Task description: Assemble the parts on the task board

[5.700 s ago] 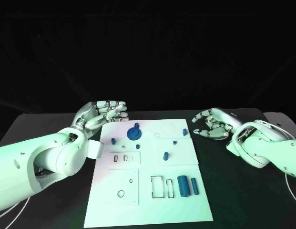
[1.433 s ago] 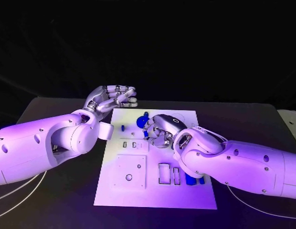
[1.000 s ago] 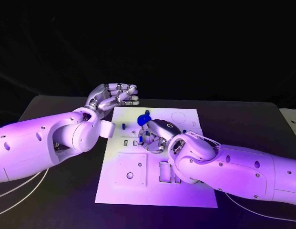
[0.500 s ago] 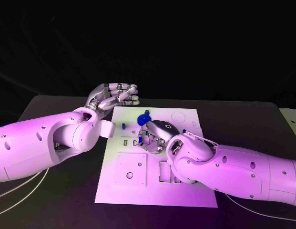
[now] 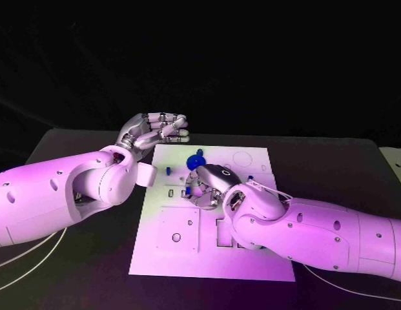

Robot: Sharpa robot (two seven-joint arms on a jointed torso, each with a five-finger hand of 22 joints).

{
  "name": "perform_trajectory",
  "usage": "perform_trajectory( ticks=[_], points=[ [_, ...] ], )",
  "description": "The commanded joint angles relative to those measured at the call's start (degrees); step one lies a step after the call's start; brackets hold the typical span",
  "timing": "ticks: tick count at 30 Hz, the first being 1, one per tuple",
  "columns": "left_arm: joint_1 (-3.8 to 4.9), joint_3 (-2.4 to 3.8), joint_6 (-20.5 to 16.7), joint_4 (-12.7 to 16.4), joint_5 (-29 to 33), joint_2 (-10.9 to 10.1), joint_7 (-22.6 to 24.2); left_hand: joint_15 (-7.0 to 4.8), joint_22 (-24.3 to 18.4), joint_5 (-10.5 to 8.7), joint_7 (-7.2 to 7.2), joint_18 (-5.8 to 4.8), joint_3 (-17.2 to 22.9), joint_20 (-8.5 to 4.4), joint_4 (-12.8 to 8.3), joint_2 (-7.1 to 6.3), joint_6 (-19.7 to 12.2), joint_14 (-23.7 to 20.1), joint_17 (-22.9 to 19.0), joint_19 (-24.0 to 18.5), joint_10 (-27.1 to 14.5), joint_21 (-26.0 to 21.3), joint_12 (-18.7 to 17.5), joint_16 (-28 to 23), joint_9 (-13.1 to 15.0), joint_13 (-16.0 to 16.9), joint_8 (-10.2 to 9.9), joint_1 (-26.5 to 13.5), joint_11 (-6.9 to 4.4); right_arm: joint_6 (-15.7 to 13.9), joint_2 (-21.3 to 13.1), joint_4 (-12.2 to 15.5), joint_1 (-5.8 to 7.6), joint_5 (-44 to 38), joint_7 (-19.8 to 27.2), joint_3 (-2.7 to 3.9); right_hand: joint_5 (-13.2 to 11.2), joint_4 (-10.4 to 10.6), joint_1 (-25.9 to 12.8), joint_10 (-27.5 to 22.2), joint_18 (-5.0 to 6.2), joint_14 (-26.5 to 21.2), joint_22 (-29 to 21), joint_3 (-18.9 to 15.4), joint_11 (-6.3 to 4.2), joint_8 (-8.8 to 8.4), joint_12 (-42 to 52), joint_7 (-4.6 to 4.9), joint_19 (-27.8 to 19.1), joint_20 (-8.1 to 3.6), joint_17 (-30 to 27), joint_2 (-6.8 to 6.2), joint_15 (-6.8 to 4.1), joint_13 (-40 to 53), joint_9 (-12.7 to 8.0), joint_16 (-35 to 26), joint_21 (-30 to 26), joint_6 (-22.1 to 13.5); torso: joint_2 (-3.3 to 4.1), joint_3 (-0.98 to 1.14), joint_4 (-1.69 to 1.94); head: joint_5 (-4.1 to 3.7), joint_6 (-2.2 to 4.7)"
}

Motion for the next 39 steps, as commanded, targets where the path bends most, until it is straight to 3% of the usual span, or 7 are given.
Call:
perform_trajectory(
  ticks=[1,15,20,32,39],
  points=[
    [0.05,0.05,0.38,0.11,0.09,0.11,0.55,-0.09,-0.08,0.25,1.37,0.83,0.26,0.40,0.04,0.38,-0.36,-0.48,0.06,0.10,-0.26,-0.25,-0.12,-0.27,-0.09,0.05,-0.32,0.34,0.09,0.68,0.11,-0.43,-0.37,-0.88,0.40,-0.22,-0.07,0.01,-0.18,0.65,-0.39,6.07,15.07,-0.08,-0.32,0.13,0.03,-0.20,5.99,-0.34,15.05,-0.02,-0.45,8.83,-0.14,0.20,0.31,0.13,-0.01,-0.01,-0.07,0.03,0.02],
    [0.05,0.05,0.53,-0.02,0.09,0.07,0.44,-0.09,-0.08,0.25,1.37,0.83,0.26,0.40,0.04,0.38,-0.36,-0.48,0.06,0.10,-0.26,-0.25,-0.12,-0.27,-0.09,0.05,-0.32,0.34,0.09,1.50,-0.25,-0.49,-0.54,-1.86,0.83,-0.29,0.72,-0.42,0.10,0.53,-0.39,6.07,15.07,-0.03,-0.24,0.04,-0.09,-0.08,5.99,-0.35,15.05,-0.67,-0.42,8.77,-0.20,0.20,0.31,-0.18,-0.01,0.07,-0.07,0.01,-0.06],
    [0.05,0.05,0.61,-0.13,0.09,0.04,0.35,-0.09,-0.08,0.25,1.37,0.83,0.26,0.40,0.04,0.38,-0.36,-0.48,0.06,0.10,-0.26,-0.25,-0.12,-0.27,-0.09,0.05,-0.32,0.34,0.09,1.54,-0.34,-0.46,-0.57,-2.14,0.78,-0.29,0.85,-0.43,0.01,0.49,-0.39,6.07,15.07,-0.09,-0.20,0.02,-0.15,-0.02,5.99,-0.34,15.05,-0.89,-0.40,8.73,-0.23,0.20,0.31,-0.25,0.02,0.06,-0.22,0.07,-0.06],
    [0.05,0.04,0.64,-0.35,0.09,0.09,0.30,-0.07,-0.09,0.23,1.41,0.83,0.27,0.40,0.04,0.37,-0.43,-0.52,0.15,0.09,-0.34,-0.28,-0.15,-0.32,-0.12,0.03,-0.37,0.33,0.12,1.82,-0.41,-0.58,-0.59,-2.66,0.36,-0.30,0.97,-0.34,-0.27,0.30,-0.39,6.07,15.07,-0.25,-0.11,-0.04,-0.37,0.08,5.99,-0.31,15.05,-1.26,-0.33,8.54,-0.28,0.20,0.31,-0.40,0.00,0.03,-0.05,0.03,-0.03],
    [0.05,0.04,0.66,-0.34,0.09,0.11,0.28,-0.07,-0.09,0.23,1.41,0.83,0.27,0.40,0.04,0.37,-0.43,-0.52,0.15,0.09,-0.34,-0.28,-0.15,-0.32,-0.12,0.03,-0.37,0.33,0.12,0.97,-0.38,-0.56,-0.59,-3.12,0.41,-0.30,0.75,0.11,-1.16,-0.28,-0.39,6.07,15.07,-0.77,0.23,-0.48,-1.05,0.47,5.99,-0.11,15.05,-2.29,-0.06,8.00,-0.54,0.20,0.31,-1.24,0.02,0.06,-0.07,-0.11,0.07]
  ],
)
